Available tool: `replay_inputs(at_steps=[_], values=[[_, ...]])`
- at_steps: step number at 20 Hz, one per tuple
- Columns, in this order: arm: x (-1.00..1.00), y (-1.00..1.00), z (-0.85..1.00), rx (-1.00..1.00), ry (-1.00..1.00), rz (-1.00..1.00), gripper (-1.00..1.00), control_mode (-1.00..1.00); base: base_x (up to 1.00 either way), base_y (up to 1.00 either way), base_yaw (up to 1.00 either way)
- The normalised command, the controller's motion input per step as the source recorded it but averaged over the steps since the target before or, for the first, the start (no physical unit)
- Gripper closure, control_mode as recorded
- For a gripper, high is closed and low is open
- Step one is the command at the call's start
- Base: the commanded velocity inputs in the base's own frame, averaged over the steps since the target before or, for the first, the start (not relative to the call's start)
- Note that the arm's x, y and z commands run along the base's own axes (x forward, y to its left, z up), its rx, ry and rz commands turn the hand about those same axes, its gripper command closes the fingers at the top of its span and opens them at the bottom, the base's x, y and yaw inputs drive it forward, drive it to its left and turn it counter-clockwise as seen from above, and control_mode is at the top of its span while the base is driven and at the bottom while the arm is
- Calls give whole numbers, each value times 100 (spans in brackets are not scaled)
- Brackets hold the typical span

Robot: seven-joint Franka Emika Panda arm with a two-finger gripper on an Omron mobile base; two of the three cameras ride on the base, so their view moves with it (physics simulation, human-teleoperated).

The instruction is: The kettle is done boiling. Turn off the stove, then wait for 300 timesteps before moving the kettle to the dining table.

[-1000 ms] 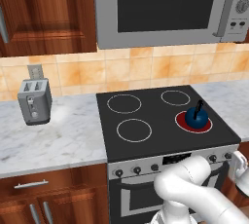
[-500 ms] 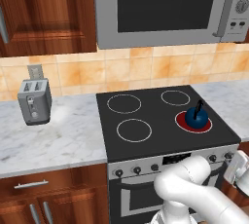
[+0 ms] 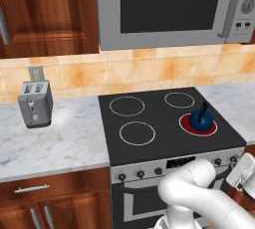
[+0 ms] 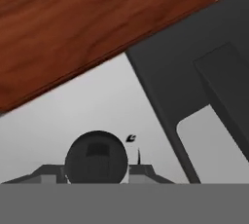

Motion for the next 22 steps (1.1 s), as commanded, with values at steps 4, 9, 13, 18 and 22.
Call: replay_inputs(at_steps=[4,9,13,18,22], values=[[-2,-9,-20,31,4,0,100,-100,0,0,0],[-5,-8,-16,34,4,0,100,-100,0,0,0],[-5,-6,-17,33,5,0,100,-100,0,0,0],[-4,-8,-20,32,5,0,100,-100,0,0,0],[0,-4,-19,29,6,0,100,-100,0,0,0]])
